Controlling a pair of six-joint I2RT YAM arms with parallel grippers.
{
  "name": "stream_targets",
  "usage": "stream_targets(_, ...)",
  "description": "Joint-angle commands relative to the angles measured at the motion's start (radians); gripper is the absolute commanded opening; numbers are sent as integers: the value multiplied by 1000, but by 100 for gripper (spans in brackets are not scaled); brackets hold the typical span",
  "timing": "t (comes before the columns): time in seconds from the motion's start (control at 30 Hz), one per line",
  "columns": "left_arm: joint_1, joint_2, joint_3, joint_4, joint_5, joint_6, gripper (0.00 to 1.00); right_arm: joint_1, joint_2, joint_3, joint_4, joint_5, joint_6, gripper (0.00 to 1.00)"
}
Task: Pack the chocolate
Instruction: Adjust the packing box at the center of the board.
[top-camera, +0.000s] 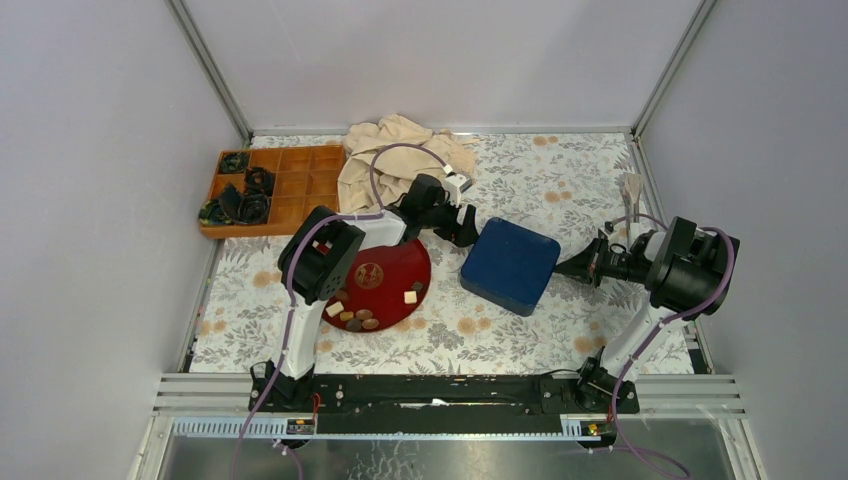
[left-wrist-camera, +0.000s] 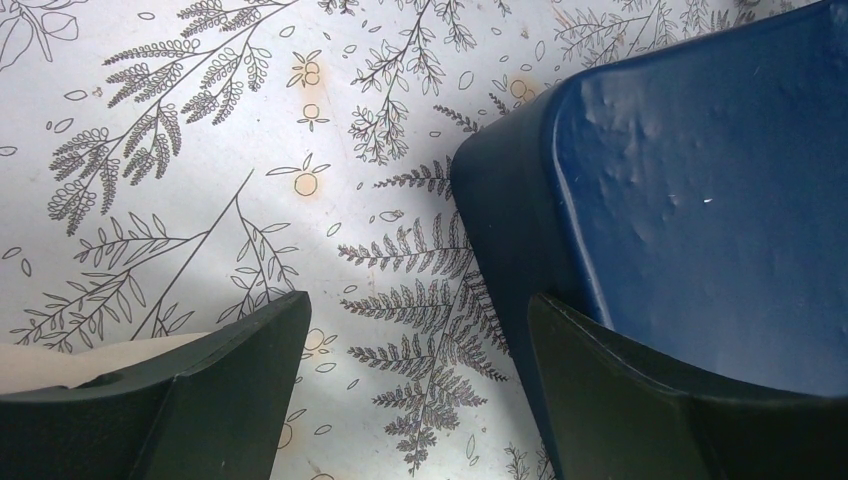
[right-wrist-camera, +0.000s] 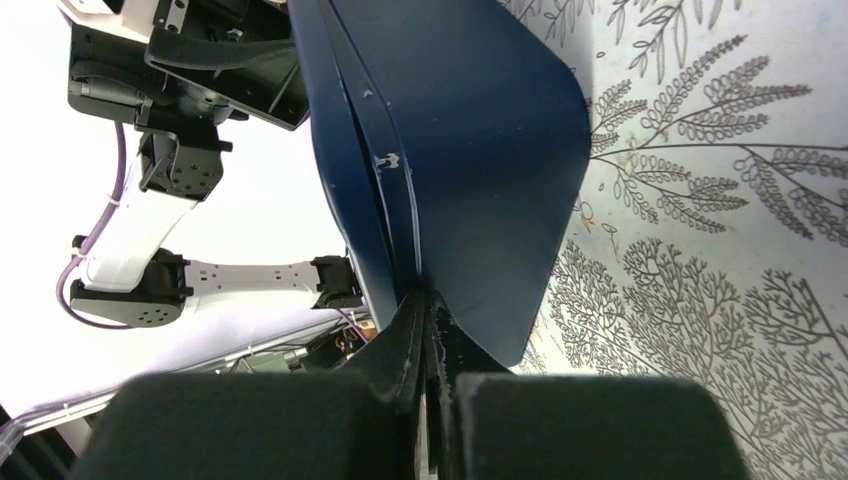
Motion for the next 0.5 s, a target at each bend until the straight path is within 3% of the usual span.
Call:
stream_targets(0.0, -86, 27, -1, -56, 88, -27, 89, 9, -74, -3, 23, 22, 56, 0)
stream_targets(0.27, -72, 22, -9, -49, 92, -29, 89, -28, -138, -43, 157, 4, 184, 0)
stream_targets(0.47, -68, 24, -16, -38, 100, -34, 89, -47, -143, -44, 166, 25, 184, 0)
